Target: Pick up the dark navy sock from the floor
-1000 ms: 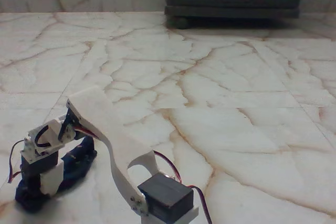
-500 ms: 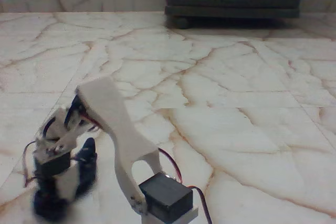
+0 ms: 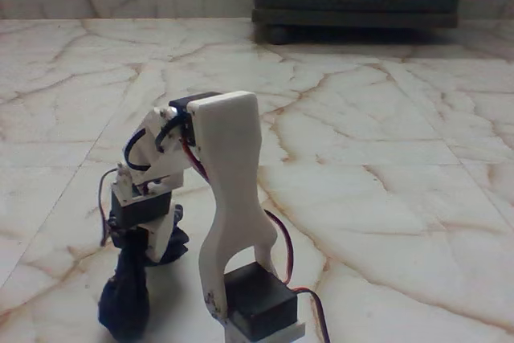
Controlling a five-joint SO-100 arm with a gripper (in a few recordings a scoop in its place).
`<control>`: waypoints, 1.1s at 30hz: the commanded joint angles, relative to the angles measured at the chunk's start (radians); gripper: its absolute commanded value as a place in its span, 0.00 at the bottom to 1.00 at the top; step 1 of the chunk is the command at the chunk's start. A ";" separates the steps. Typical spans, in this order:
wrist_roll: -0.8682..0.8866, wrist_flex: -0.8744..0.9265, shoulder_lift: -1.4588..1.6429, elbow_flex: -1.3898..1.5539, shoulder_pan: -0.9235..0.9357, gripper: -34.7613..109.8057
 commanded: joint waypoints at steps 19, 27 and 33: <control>-0.456 -0.037 0.520 0.364 0.387 0.24; -0.646 -0.074 0.739 0.546 0.574 0.24; -0.776 -0.181 0.881 0.655 0.661 0.24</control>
